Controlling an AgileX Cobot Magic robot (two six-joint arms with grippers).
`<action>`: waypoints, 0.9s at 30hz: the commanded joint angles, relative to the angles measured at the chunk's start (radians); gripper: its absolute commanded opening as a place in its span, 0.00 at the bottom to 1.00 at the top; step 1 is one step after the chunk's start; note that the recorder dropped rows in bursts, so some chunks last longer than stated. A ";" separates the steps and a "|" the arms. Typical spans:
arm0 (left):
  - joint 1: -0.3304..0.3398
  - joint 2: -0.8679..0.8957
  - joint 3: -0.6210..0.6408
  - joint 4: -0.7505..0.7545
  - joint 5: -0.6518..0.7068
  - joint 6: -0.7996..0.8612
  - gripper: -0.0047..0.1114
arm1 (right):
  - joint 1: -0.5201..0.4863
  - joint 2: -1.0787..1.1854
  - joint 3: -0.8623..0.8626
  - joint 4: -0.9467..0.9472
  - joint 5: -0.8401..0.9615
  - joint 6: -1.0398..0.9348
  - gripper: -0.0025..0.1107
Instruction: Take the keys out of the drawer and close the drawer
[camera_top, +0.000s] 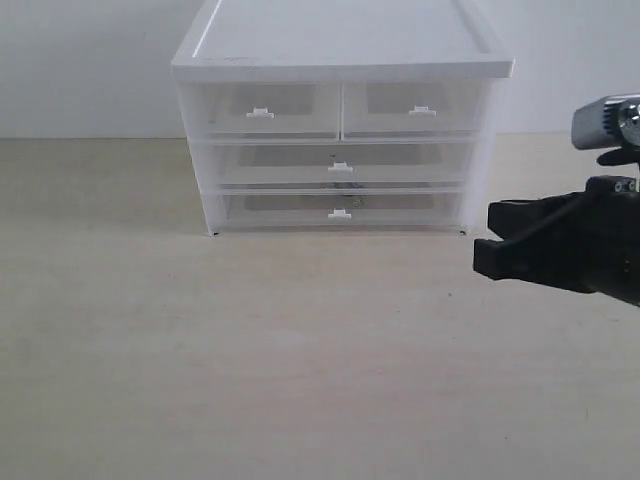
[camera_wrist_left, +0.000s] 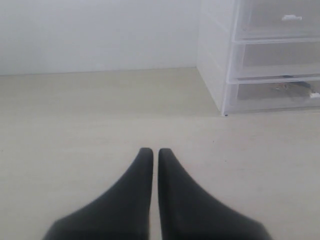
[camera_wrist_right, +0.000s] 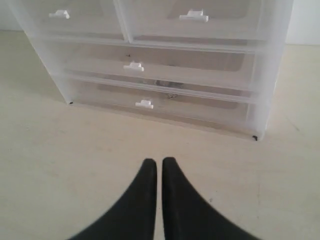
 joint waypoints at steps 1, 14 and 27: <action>0.003 -0.003 0.004 -0.008 -0.003 -0.010 0.08 | 0.008 0.049 -0.046 -0.032 0.021 -0.024 0.02; 0.003 -0.003 0.004 0.008 -0.003 -0.001 0.08 | 0.120 0.340 -0.247 -0.050 0.084 -0.051 0.02; 0.003 -0.003 0.004 -0.171 -0.267 -0.066 0.08 | 0.120 0.392 -0.247 -0.056 0.113 -0.122 0.02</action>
